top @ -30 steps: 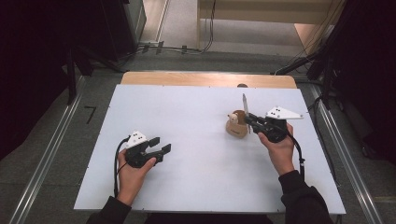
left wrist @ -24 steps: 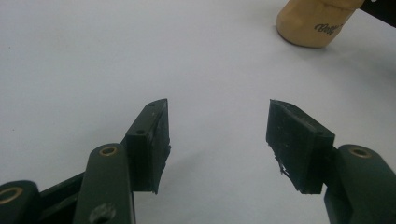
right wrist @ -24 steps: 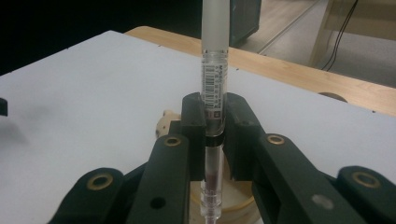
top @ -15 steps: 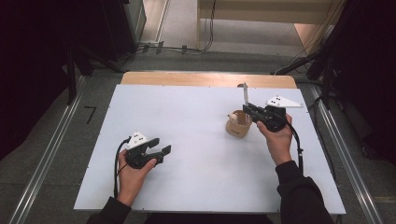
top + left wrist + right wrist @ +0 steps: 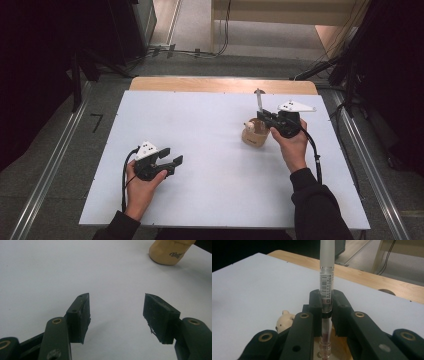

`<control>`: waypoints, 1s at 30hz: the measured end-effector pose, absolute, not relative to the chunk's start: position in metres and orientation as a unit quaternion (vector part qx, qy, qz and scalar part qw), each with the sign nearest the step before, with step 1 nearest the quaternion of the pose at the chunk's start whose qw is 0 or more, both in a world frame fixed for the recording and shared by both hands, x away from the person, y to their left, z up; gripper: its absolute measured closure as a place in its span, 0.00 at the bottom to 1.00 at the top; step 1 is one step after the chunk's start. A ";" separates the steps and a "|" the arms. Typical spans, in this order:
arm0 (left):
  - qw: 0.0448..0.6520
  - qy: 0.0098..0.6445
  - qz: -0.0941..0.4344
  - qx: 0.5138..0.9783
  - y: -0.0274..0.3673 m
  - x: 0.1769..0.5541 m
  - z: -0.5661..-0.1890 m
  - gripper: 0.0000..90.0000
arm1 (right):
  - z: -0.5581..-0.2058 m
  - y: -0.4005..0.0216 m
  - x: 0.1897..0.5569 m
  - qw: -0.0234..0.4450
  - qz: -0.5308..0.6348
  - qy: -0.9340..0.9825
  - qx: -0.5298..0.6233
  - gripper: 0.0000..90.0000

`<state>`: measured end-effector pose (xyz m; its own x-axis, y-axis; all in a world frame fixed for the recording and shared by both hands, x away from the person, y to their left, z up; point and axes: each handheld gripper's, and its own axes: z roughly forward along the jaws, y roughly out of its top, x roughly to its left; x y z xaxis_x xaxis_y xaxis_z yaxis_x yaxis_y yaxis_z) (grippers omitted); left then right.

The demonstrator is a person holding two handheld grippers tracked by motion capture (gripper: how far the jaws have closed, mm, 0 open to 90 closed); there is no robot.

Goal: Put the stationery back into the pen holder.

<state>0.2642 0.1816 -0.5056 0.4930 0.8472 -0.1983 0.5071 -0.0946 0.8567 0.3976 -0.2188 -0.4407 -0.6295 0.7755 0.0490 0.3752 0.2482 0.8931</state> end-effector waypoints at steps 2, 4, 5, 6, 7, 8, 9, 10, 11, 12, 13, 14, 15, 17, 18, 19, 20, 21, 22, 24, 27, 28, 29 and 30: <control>0.480 0.471 0.177 0.718 0.182 0.264 -0.506 0.44 | -0.442 -0.216 0.398 0.210 0.482 0.764 0.373 0.86; 0.480 0.471 0.177 0.719 0.182 0.264 -0.506 0.44 | -0.443 -0.214 0.397 0.211 0.481 0.765 0.372 0.86; 0.478 0.471 0.177 0.720 0.182 0.264 -0.506 0.44 | -0.444 -0.213 0.397 0.212 0.481 0.766 0.371 0.86; 0.477 0.471 0.177 0.721 0.182 0.264 -0.506 0.44 | -0.445 -0.212 0.398 0.213 0.479 0.766 0.372 0.86; 0.477 0.470 0.177 0.721 0.181 0.264 -0.506 0.44 | -0.445 -0.212 0.398 0.212 0.479 0.766 0.373 0.86; 0.477 0.470 0.176 0.721 0.181 0.264 -0.506 0.44 | -0.446 -0.212 0.398 0.211 0.478 0.765 0.376 0.86; 0.478 0.469 0.176 0.722 0.181 0.264 -0.506 0.44 | -0.447 -0.212 0.399 0.212 0.477 0.765 0.377 0.86; 0.477 0.469 0.176 0.722 0.181 0.264 -0.506 0.44 | -0.448 -0.213 0.399 0.211 0.475 0.766 0.378 0.86; 0.478 0.469 0.177 0.721 0.181 0.264 -0.506 0.44 | -0.449 -0.213 0.399 0.212 0.474 0.766 0.379 0.86; 0.478 0.470 0.176 0.721 0.181 0.264 -0.506 0.44 | -0.450 -0.213 0.400 0.214 0.472 0.767 0.378 0.86; 0.477 0.470 0.177 0.721 0.182 0.264 -0.506 0.44 | -0.450 -0.213 0.399 0.211 0.470 0.768 0.380 0.86; 0.477 0.470 0.177 0.721 0.181 0.264 -0.506 0.44 | -0.452 -0.213 0.399 0.211 0.470 0.769 0.379 0.86; 0.477 0.471 0.177 0.721 0.181 0.264 -0.506 0.44 | -0.453 -0.213 0.399 0.209 0.469 0.770 0.378 0.86; 0.477 0.469 0.176 0.722 0.181 0.264 -0.507 0.44 | -0.457 -0.212 0.398 0.211 0.463 0.773 0.378 0.86; 0.476 0.469 0.177 0.723 0.180 0.264 -0.507 0.44 | -0.458 -0.212 0.398 0.210 0.461 0.774 0.379 0.86; 0.476 0.469 0.176 0.723 0.180 0.264 -0.507 0.43 | -0.460 -0.212 0.397 0.209 0.461 0.775 0.379 0.86; 0.476 0.468 0.176 0.724 0.180 0.264 -0.507 0.43 | -0.462 -0.212 0.397 0.209 0.459 0.775 0.380 0.86; 0.475 0.468 0.176 0.724 0.180 0.264 -0.507 0.43 | -0.463 -0.212 0.397 0.208 0.458 0.776 0.381 0.86; 0.475 0.468 0.176 0.724 0.180 0.264 -0.507 0.43 | -0.464 -0.213 0.396 0.208 0.457 0.776 0.381 0.86; 0.475 0.468 0.176 0.724 0.180 0.264 -0.507 0.43 | -0.466 -0.213 0.396 0.207 0.455 0.778 0.380 0.86; 0.475 0.469 0.175 0.724 0.180 0.264 -0.508 0.43 | -0.467 -0.213 0.394 0.207 0.451 0.781 0.379 0.86; 0.475 0.468 0.175 0.724 0.180 0.264 -0.508 0.43 | -0.468 -0.213 0.394 0.207 0.451 0.781 0.379 0.86; 0.474 0.468 0.176 0.725 0.179 0.264 -0.508 0.43 | -0.468 -0.214 0.394 0.207 0.451 0.781 0.380 0.86; 0.475 0.468 0.175 0.725 0.179 0.264 -0.508 0.43 | -0.469 -0.214 0.394 0.206 0.451 0.780 0.381 0.86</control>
